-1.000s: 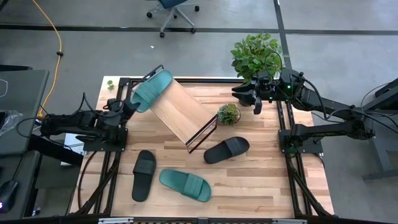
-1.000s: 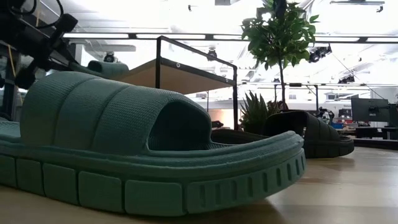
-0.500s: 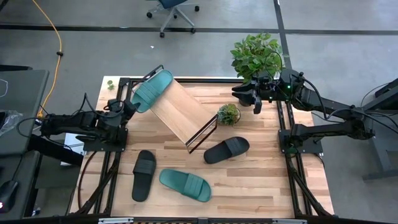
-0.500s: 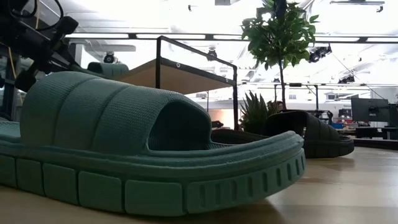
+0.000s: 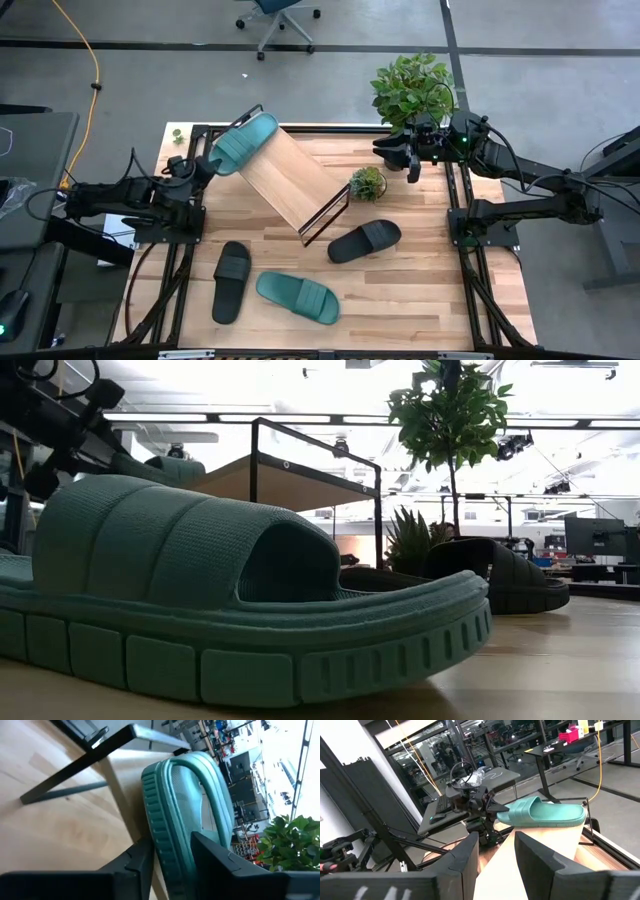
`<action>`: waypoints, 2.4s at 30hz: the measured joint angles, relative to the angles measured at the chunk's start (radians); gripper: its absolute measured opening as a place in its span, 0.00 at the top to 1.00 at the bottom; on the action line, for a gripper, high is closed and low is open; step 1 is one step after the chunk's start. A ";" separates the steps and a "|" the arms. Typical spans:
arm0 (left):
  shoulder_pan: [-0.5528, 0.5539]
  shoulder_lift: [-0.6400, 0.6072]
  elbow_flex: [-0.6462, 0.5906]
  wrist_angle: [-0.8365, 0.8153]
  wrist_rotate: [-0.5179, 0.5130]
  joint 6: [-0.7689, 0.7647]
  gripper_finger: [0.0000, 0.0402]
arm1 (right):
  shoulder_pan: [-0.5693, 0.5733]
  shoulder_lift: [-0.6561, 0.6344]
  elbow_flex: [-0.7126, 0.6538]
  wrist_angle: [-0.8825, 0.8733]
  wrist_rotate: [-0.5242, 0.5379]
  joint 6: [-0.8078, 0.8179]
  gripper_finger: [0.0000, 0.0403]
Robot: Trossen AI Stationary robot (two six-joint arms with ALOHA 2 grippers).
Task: Pick and place slippers onto the shelf
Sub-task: Put the right green pair of slippers on the shelf
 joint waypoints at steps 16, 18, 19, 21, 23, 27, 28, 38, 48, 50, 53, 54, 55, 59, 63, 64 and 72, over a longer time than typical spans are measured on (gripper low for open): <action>0.000 0.000 0.023 -0.068 0.023 0.020 0.52 | 0.000 0.008 0.000 0.000 -0.001 -0.001 0.71; 0.000 0.000 0.023 -0.064 0.023 0.028 0.49 | 0.000 0.008 0.000 0.000 -0.002 -0.002 0.71; 0.000 0.000 0.023 -0.065 0.026 0.029 0.48 | 0.000 0.008 0.000 0.000 -0.002 -0.001 0.71; 0.000 0.000 0.023 -0.067 0.039 0.032 0.46 | 0.000 0.008 0.000 0.000 -0.002 -0.002 0.71; 0.000 0.000 0.023 -0.078 0.052 0.033 0.44 | 0.000 0.008 0.000 0.000 -0.002 -0.002 0.71; 0.000 0.000 0.023 -0.082 0.097 0.041 0.45 | 0.000 0.008 0.000 0.000 -0.002 -0.002 0.71; 0.000 0.000 0.023 -0.082 0.111 0.049 0.45 | 0.000 0.008 0.000 0.000 -0.002 -0.002 0.71; 0.000 0.000 0.023 -0.082 0.178 0.074 0.51 | 0.000 0.008 0.000 0.000 -0.003 -0.009 0.71; 0.000 0.000 0.023 -0.081 0.290 0.085 0.51 | 0.001 0.008 0.000 0.000 -0.009 -0.012 0.71; 0.000 0.000 0.023 -0.082 0.308 0.083 0.51 | 0.001 0.008 0.000 0.000 -0.009 -0.016 0.71; 0.000 0.000 0.023 -0.082 0.348 0.084 0.51 | 0.001 0.008 0.000 0.000 -0.009 -0.016 0.71; 0.000 0.000 0.023 -0.083 0.358 0.085 0.51 | 0.001 0.008 0.000 0.000 -0.009 -0.016 0.71; 0.000 0.000 0.023 -0.084 0.366 0.086 0.51 | 0.001 0.008 0.000 0.000 -0.008 -0.016 0.71; 0.000 0.000 0.024 -0.085 0.375 0.086 0.51 | 0.001 0.008 0.000 0.000 -0.008 -0.016 0.71; -0.001 0.000 0.024 -0.085 0.381 0.086 0.51 | 0.001 0.008 0.000 0.000 -0.008 -0.016 0.71; -0.001 0.000 0.024 -0.085 0.391 0.089 0.51 | 0.001 0.008 0.000 0.000 -0.008 -0.016 0.71; -0.001 0.000 0.024 -0.054 0.486 0.128 0.51 | 0.001 0.008 0.000 0.000 -0.007 -0.016 0.71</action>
